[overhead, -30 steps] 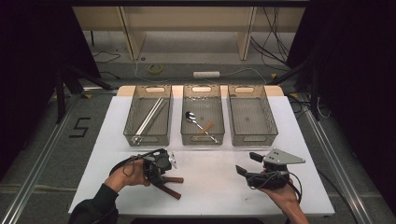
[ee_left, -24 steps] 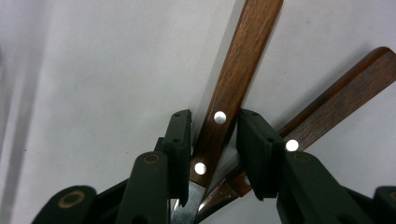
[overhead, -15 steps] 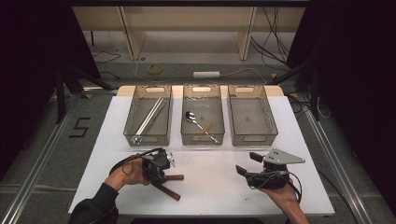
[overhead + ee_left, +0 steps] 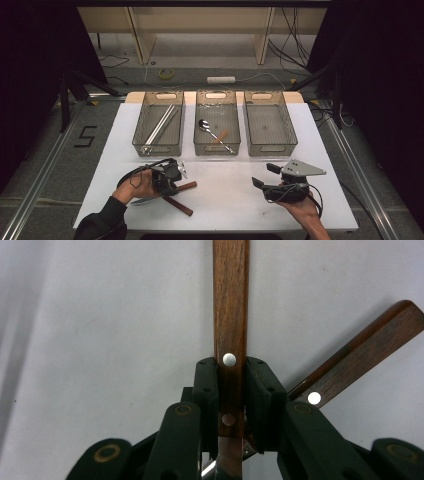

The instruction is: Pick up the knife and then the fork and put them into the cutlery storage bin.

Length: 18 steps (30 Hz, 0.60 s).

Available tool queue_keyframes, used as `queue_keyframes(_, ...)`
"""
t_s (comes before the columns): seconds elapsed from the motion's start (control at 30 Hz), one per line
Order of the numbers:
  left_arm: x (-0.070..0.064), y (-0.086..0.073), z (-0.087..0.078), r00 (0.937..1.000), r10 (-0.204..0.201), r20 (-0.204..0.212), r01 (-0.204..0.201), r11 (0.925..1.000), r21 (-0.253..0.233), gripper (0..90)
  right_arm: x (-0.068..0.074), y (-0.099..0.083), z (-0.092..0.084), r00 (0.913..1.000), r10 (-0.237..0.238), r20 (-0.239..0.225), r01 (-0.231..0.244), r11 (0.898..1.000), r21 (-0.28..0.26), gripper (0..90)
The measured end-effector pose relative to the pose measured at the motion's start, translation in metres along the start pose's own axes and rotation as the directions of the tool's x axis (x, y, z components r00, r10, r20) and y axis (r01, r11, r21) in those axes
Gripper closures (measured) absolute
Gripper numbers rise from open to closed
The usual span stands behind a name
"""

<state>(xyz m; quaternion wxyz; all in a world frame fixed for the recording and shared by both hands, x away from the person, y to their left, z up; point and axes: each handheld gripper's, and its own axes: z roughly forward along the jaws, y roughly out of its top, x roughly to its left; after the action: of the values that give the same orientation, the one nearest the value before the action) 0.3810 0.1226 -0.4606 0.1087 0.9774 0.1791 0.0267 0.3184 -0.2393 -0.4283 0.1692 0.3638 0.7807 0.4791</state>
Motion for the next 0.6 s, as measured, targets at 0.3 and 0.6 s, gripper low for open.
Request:
queue_keyframes(0.3,0.003,0.002,-0.008,0.9913,-0.124,0.043,0.126,0.9908,-0.047,76.4,0.009,0.002,0.004,0.9992,-0.025,-0.03,0.025,1.0,-0.005,28.7)
queue_keyframes(0.6,-0.007,0.012,-0.014,0.979,-0.157,0.13,0.166,0.984,-0.064,76.4,0.039,0.006,0.016,0.9861,-0.117,-0.118,0.118,0.993,0.004,28.3)
